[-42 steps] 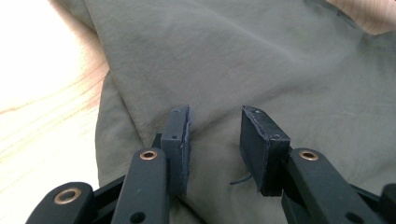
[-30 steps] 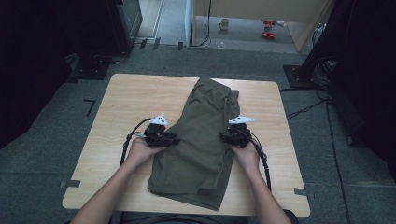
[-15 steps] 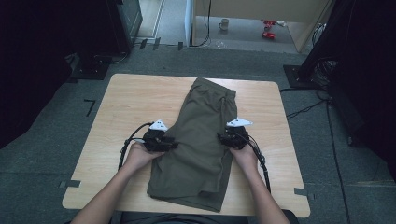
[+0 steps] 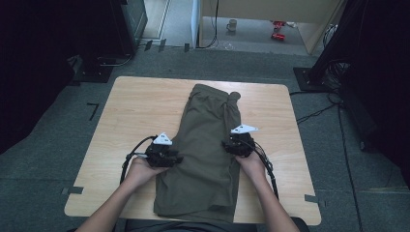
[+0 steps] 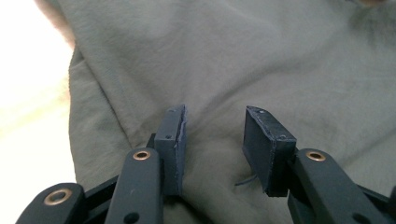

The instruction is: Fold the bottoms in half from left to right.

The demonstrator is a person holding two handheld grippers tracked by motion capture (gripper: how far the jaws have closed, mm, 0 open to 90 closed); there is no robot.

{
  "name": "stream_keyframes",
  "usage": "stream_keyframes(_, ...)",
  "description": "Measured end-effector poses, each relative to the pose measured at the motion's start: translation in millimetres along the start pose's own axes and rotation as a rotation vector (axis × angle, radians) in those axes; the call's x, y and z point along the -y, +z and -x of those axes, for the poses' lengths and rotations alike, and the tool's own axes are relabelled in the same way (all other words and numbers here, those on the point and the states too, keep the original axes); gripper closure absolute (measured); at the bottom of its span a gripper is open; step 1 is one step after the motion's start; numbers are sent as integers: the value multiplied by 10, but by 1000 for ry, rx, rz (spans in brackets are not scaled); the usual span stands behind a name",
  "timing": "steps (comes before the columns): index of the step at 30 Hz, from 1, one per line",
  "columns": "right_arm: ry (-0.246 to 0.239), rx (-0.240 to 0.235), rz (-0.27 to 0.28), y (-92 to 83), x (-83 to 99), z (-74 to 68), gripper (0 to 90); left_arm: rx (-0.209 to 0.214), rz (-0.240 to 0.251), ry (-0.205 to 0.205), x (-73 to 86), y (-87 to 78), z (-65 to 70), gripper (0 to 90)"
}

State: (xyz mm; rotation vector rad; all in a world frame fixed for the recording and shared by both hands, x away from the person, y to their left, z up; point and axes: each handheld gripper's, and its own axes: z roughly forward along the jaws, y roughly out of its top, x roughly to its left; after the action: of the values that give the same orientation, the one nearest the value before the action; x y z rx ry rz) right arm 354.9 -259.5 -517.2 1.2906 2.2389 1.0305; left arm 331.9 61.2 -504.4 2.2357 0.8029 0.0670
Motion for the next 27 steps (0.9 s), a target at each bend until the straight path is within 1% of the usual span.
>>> stream_keyframes(4, -19, -16, -9, -20, 12, -62, 515, 3, -16, 10, 64, -55, 73, 583)
stream_keyframes(10, -32, -33, -15, -49, 38, -143, 509, 10, -20, 1, 154, -122, 162, 568)
stream_keyframes(15, -41, -44, -18, -78, 66, -203, 503, 12, -11, -8, 235, -167, 242, 558)
stream_keyframes(19, -49, -50, -18, -97, 87, -242, 495, 10, -16, -2, 278, -197, 298, 550)
stream_keyframes(27, -63, -59, -21, -133, 123, -317, 487, 28, -28, -6, 349, -254, 387, 537)
